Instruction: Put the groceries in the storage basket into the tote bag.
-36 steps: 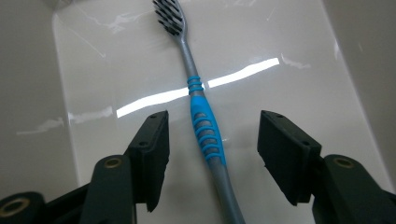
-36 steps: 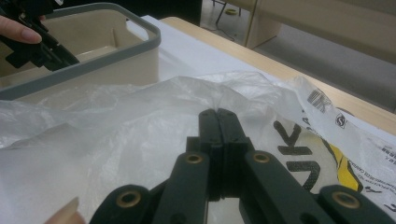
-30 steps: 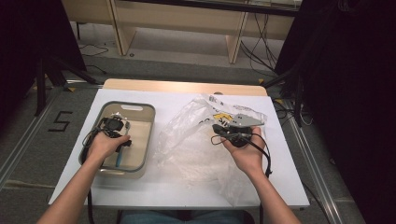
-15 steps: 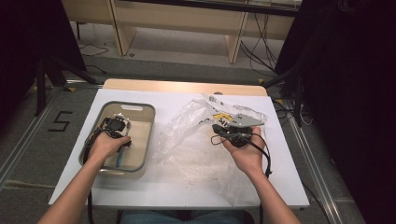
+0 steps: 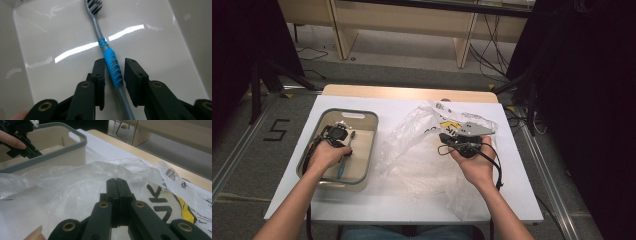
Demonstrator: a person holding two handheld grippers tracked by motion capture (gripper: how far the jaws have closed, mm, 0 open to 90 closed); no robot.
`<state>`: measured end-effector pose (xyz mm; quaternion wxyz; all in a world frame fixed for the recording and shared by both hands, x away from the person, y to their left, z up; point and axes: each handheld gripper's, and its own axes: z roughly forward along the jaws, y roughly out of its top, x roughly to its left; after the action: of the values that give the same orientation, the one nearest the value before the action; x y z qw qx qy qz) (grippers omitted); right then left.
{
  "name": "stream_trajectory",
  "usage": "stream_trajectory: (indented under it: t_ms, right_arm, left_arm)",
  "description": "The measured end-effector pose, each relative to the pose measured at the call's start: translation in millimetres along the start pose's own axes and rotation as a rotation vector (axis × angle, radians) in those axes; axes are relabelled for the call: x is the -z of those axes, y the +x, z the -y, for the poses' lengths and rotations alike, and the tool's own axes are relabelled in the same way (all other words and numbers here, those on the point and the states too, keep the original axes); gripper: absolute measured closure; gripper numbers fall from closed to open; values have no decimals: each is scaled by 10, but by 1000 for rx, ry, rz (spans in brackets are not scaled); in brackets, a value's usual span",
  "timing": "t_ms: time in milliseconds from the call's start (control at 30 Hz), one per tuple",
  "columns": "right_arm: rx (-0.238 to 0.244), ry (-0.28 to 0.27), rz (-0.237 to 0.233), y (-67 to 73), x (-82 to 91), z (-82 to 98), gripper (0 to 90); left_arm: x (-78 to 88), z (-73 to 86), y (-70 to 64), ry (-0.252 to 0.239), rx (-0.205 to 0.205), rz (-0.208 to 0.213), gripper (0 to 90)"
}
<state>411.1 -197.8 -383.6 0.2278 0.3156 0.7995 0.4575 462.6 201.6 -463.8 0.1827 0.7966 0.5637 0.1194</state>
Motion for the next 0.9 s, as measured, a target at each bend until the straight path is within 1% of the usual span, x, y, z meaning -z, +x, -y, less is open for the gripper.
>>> stream_trajectory:
  t_ms: [100, 167, 300, 400, 567, 667, 767, 900]
  right_arm:
    - [1, 1, -1, 0, 0, 0, 900]
    - [-2, 0, -1, -1, 0, 2, 900]
    - [-4, -1, -1, 0, 4, 0, 900]
    - [-4, -1, -1, 0, 4, 0, 900]
    - [-4, -1, -1, 0, 4, 1, 900]
    - [-4, -1, -1, -1, 5, 1, 900]
    - [-4, -1, -1, 1, 4, 1, 900]
    - [-4, -2, -3, -2, 3, 3, 900]
  left_arm:
    - [1, -12, 1, 10, -16, 0, 718]
    - [-2, -18, -3, 14, -17, 2, 731]
    - [-6, -28, -2, 18, -24, 4, 786]
    - [-7, -34, -16, 22, -36, -6, 790]
    - [-6, -37, -26, 24, -40, -13, 797]
    - [-1, -39, -57, 22, -54, -31, 813]
    - [2, -42, -80, 23, -52, -46, 814]
    - [3, -41, -74, 21, -40, -43, 815]
